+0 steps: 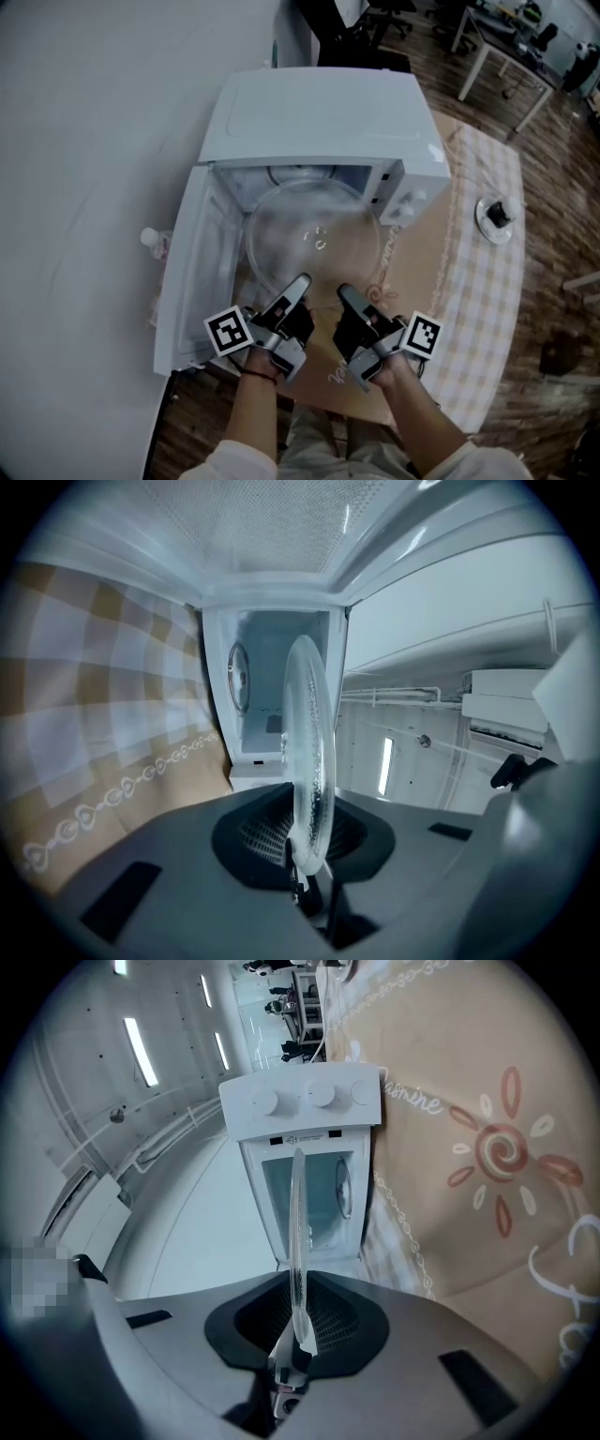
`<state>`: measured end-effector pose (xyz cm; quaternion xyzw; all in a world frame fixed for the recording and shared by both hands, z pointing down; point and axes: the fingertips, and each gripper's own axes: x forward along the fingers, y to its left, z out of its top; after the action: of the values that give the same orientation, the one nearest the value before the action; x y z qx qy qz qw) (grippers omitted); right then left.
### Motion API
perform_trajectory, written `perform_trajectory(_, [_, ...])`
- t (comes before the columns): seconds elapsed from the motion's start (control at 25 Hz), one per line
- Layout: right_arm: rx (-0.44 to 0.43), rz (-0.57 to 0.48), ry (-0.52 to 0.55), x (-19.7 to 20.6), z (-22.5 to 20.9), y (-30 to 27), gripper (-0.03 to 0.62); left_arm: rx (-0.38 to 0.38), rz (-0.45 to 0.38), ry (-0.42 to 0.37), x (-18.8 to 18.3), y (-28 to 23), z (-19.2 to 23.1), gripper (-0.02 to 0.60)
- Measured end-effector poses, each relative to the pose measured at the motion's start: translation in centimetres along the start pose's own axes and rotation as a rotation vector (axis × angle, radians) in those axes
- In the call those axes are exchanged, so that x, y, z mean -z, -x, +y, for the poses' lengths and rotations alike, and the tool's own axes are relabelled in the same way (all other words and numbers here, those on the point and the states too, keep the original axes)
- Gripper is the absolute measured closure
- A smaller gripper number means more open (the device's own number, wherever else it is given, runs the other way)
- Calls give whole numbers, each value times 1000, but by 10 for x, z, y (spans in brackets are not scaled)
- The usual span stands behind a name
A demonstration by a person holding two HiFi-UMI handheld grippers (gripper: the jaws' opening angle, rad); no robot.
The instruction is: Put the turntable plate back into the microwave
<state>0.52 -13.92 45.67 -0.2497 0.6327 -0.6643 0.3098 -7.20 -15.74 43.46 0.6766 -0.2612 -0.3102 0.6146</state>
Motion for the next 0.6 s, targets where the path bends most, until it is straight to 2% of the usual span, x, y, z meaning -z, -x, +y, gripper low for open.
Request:
perform_trajectory(0.2, [-36,-8,25,-14,-5,-18,533,14,-3,-24,-16,-14,9,538])
perform_trajectory(0.6, [-24,-3,107,-41,-19,-58,527,21,-49,-23,-52,-34,35,538])
